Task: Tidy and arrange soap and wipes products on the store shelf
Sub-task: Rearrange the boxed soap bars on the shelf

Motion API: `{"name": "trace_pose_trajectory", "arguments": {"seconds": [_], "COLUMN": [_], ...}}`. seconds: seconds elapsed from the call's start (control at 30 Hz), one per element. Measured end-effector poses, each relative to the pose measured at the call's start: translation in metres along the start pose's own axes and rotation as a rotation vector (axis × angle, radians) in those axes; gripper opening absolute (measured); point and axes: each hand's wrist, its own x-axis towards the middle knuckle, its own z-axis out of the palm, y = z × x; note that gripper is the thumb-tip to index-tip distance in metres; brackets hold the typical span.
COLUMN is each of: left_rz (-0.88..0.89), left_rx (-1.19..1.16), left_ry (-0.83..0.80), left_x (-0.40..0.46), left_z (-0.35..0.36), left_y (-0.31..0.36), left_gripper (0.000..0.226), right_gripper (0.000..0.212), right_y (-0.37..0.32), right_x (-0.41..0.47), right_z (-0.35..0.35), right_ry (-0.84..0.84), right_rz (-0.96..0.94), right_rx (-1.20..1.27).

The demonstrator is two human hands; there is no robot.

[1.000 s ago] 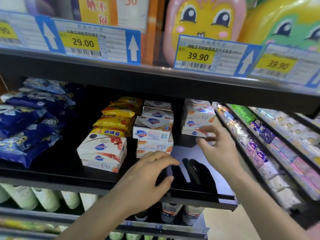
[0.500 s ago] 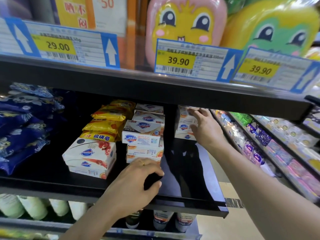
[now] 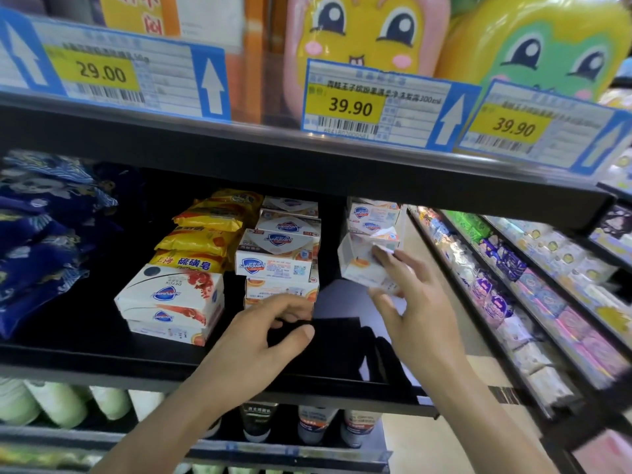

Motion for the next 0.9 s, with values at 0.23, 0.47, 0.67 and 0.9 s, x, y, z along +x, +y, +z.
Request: {"name": "trace_pose_trajectory", "arguments": {"seconds": [0.23,0.47,0.67,0.9], "left_rz": [-0.067,-0.099,-0.092,-0.167], "left_rx": [-0.130,-0.179,-0.319,-0.375], "left_ry": [-0.041,-0.067,-0.076,-0.063], "left_x": [0.005,0.006,-0.001,0.005], "left_z": [-0.003,-0.005,-0.015,-0.012], "left_y": [0.002,0.005,0.012,0.009], "left_gripper": [0.036,0.024,0.052,0.035], "right_gripper": [0.068,0.067,0.071,0.078], "right_y": [-0.015,-0.025,-0.038,-0.041], "right_x": [-0.058,-0.065,-0.073,-0.072], "right_z": [0.004,0.014,0.032,0.036], "right_ry": [0.011,0.036,0.086,0.057], "right_rz": [0.001,-0.034,-0.082,-0.110], "right_rx": [0.118,0.076,0.073,0.139]}}
